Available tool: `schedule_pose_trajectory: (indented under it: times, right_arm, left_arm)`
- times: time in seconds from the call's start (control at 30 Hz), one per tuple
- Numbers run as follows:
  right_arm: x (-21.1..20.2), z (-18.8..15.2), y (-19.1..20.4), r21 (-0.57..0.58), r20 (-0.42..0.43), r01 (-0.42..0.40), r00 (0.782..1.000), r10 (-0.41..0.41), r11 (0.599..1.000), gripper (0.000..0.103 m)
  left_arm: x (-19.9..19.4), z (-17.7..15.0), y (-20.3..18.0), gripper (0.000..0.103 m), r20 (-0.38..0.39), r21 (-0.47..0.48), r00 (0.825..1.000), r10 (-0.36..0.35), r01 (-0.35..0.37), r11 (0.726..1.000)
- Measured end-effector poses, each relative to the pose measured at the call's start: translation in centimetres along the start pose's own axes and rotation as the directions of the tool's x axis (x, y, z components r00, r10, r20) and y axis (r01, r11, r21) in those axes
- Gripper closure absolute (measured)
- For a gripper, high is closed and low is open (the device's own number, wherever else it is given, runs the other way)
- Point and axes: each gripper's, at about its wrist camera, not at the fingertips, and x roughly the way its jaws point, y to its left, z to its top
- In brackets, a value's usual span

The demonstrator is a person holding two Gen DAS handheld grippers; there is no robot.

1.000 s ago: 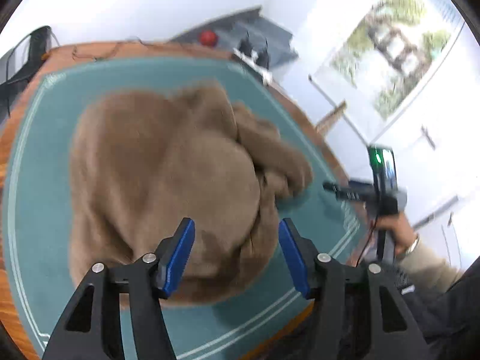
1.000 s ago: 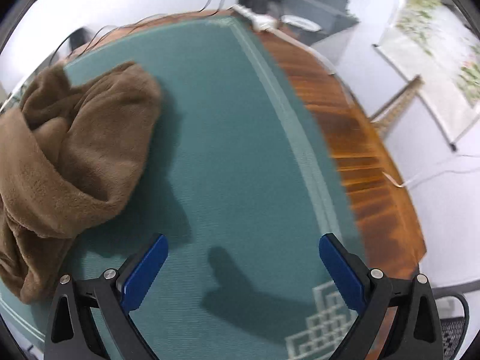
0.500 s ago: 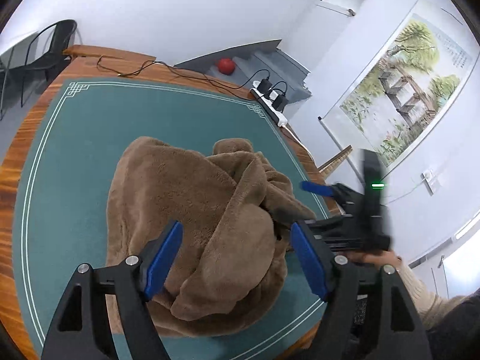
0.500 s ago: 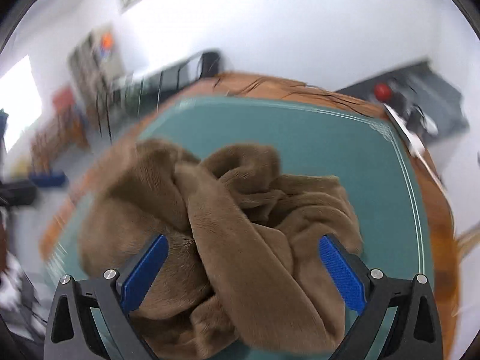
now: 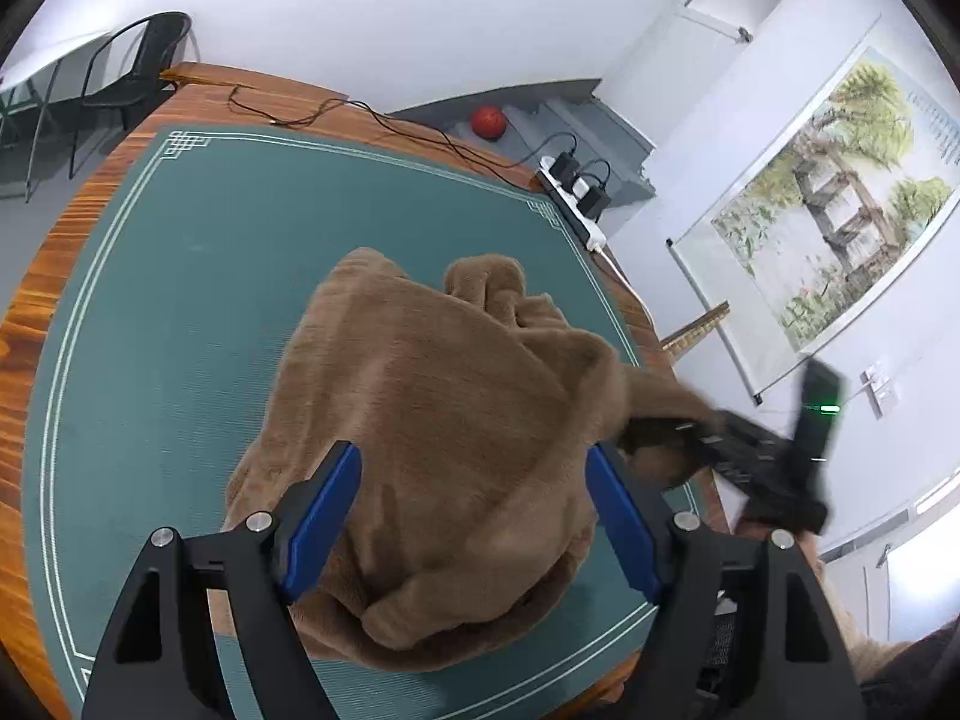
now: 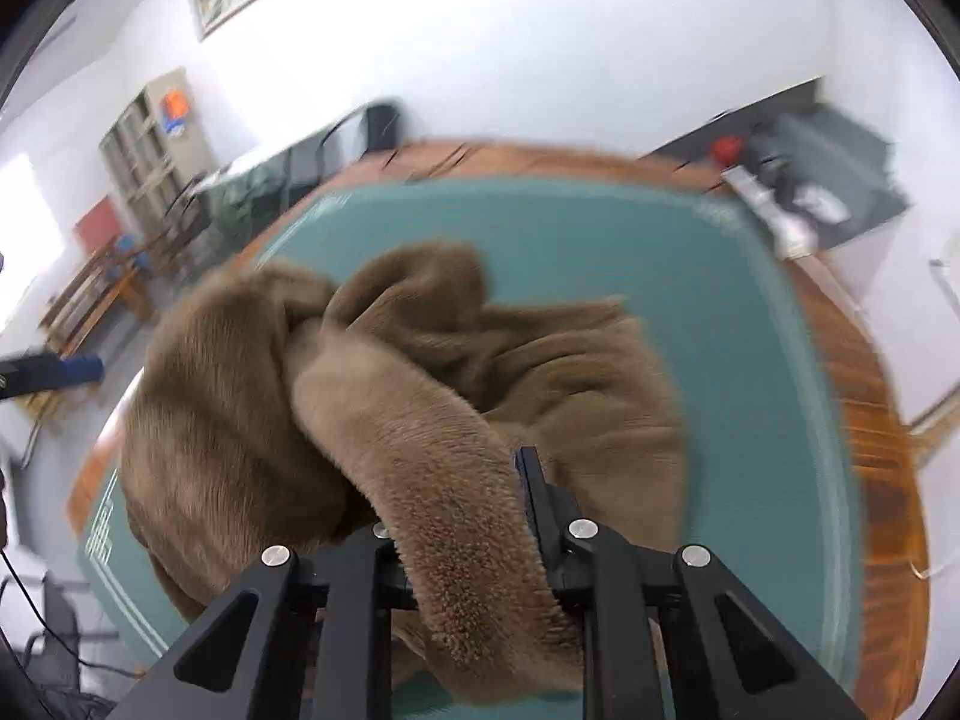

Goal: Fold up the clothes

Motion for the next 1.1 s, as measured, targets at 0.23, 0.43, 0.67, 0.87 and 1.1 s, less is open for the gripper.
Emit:
schedule_pose_trajectory:
  times: [0.23,0.43,0.67,0.87,1.1]
  right_arm:
    - [-11.0,-2.1,-5.3,0.163,0.17,0.192,0.961,-0.22,0.968,0.082]
    - [-13.4,-5.5,-11.7,0.328,0.116,0.263,0.942,-0.315,0.907,0.082]
    - [-12.3,-10.1,-17.9,0.463,-0.041,0.309,0.944,-0.329,0.831,0.079]
    - [-12.4,-10.8,-20.0,0.548,-0.008,0.262,0.951,-0.308,0.794,0.03]
    - [-13.8,-8.1,-17.9,0.46,0.089,0.246,0.943,-0.32,0.853,0.03]
  left_arm:
    - [2.4,-0.7,-3.6,0.022,-0.029,0.045,0.999,-0.014,0.015,0.999]
    - [4.1,-1.5,-5.3,0.021,-0.045,0.047,0.999,0.003,-0.001,0.999]
    - [6.2,-3.4,-4.1,0.021,-0.083,-0.015,0.991,0.103,-0.104,0.994]
    - [5.6,-4.6,-1.9,0.021,-0.064,-0.113,0.985,0.157,-0.164,0.98]
    - [5.1,-5.3,0.9,0.021,-0.044,-0.214,0.979,0.197,-0.202,0.956]
